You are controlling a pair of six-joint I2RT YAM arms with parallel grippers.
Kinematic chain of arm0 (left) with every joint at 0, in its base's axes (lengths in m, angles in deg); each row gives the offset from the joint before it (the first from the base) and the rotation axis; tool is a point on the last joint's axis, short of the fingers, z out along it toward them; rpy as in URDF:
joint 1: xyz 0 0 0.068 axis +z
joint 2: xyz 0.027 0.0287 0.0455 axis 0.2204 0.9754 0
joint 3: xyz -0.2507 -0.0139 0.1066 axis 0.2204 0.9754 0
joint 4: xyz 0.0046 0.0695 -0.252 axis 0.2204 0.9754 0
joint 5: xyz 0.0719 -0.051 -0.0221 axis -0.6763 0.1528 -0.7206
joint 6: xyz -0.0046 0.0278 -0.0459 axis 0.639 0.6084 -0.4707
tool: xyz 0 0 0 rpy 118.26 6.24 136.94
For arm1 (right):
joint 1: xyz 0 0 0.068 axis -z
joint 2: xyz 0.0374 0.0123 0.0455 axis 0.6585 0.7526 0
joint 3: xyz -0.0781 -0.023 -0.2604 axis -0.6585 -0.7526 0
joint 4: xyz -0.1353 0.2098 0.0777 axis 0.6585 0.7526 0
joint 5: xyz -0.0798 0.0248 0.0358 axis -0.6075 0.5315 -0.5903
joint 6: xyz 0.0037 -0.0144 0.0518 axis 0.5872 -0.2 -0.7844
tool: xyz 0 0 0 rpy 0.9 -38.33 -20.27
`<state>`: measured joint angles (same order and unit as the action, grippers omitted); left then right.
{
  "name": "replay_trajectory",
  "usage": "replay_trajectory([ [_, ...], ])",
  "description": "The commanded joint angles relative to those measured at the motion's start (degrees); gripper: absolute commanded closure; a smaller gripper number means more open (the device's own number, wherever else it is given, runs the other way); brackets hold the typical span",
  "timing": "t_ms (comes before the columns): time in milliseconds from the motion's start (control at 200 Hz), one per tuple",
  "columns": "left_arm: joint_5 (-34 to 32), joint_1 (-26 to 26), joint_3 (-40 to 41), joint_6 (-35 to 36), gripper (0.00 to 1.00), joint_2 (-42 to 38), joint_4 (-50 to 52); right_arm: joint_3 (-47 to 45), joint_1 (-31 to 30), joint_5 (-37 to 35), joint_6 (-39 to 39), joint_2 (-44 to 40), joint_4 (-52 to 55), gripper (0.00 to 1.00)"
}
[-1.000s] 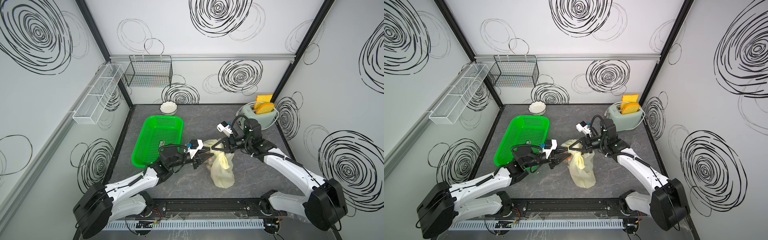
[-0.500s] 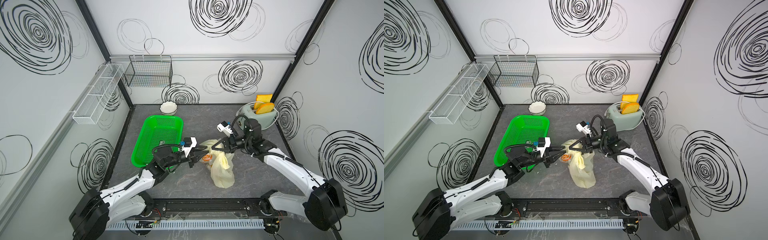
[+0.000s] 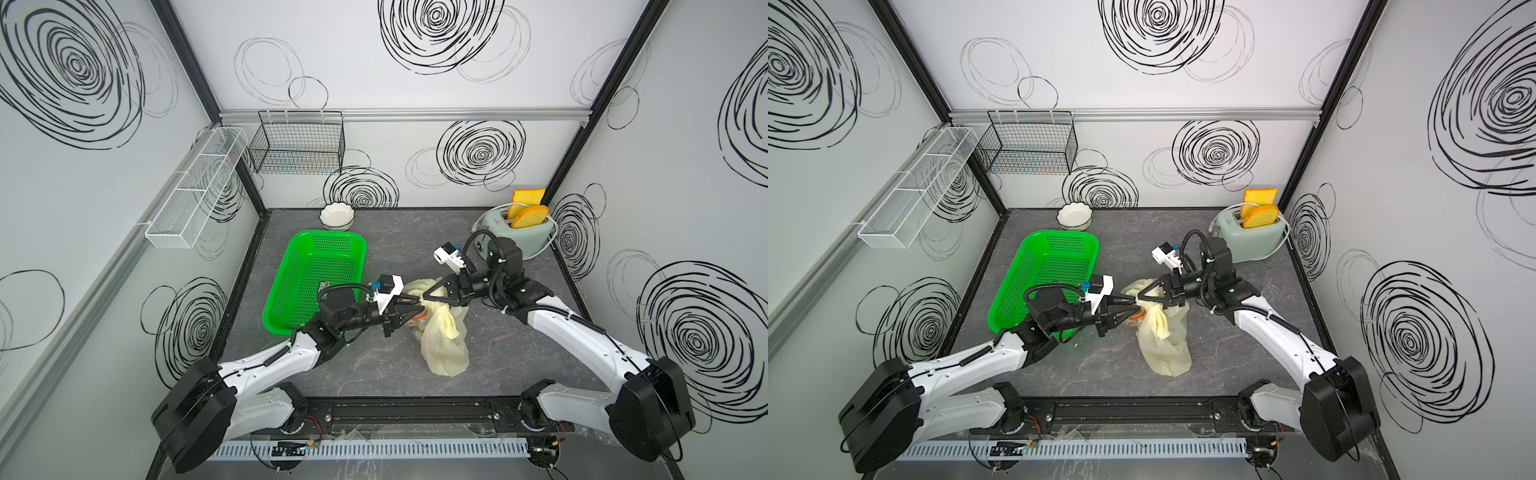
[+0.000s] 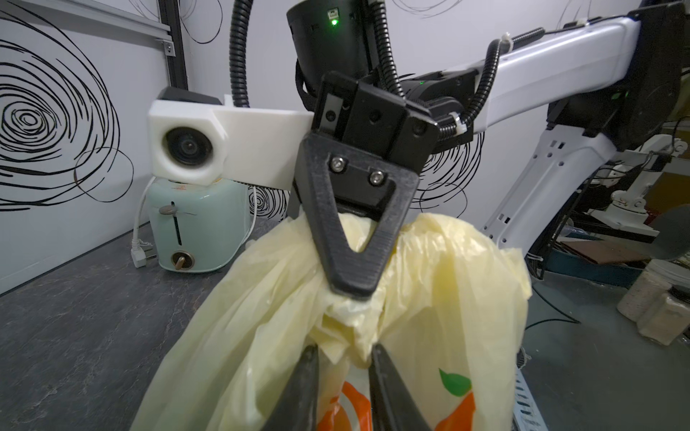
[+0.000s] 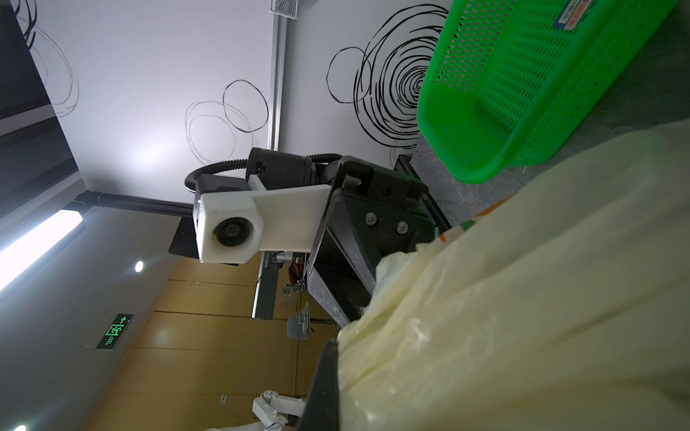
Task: Place the pineapple into a plastic bag & tie a knot
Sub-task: Tie the plastic bag at the center of the board.
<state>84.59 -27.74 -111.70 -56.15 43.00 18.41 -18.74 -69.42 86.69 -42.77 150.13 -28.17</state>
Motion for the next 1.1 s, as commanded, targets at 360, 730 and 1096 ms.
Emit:
replay_trajectory([
  [360,3.3,-0.7,-2.4,-1.9,0.76,1.2,-7.0,1.6,-0.8,0.7,0.4,0.6,-2.2,1.00],
  [730,3.8,-0.3,-2.3,-2.5,0.90,-1.0,-5.5,1.4,-0.7,-0.5,3.8,0.9,1.8,1.00],
  [1096,-0.3,-0.4,-3.8,-2.1,1.00,-2.5,1.1,7.8,1.7,-8.6,16.4,-0.7,19.3,0.59],
])
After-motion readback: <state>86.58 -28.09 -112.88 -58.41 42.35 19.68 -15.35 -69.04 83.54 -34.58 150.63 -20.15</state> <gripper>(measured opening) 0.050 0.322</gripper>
